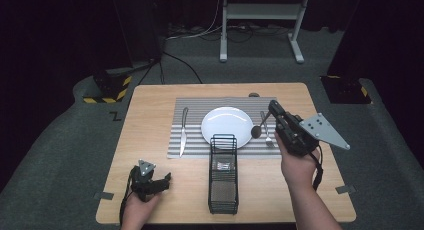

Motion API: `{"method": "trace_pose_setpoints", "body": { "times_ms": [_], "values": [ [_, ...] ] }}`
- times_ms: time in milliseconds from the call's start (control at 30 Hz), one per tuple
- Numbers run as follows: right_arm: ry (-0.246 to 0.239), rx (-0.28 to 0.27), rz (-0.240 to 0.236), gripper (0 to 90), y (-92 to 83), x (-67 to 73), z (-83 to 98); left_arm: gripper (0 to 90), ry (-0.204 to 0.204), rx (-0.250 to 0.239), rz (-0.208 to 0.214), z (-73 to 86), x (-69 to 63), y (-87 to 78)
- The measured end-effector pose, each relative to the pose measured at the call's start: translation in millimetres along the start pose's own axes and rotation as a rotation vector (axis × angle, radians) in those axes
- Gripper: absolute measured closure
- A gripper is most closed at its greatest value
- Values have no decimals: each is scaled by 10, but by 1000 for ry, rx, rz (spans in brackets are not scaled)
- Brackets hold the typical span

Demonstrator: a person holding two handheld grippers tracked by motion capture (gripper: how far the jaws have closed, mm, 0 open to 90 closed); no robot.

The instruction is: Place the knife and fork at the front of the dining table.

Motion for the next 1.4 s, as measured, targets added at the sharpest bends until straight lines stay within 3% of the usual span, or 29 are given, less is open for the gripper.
{"method": "trace_pose_setpoints", "body": {
  "times_ms": [333,567,767,1133,1400],
  "values": [
    [-58,170,151,883,99,-442,567,149,0,0,0,0,0,0],
    [-59,286,202,884,232,-645,988,149,0,0,0,0,0,0],
    [-57,350,215,883,316,-705,1226,149,0,0,0,1,0,0],
    [-49,348,215,883,403,-716,1263,149,0,0,-1,1,-1,-1],
    [-28,386,200,883,682,-817,1310,150,0,0,0,1,0,-1]
  ]
}}
Point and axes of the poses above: each handheld gripper's, and its own axes: y roughly forward along the jaws, z roughly out of its underside, x roughly to its left, the point moved 1 cm from there along y, roughly forward along the jaws, and after that the axes turned 8 degrees about -y, right-handed, at the moved point
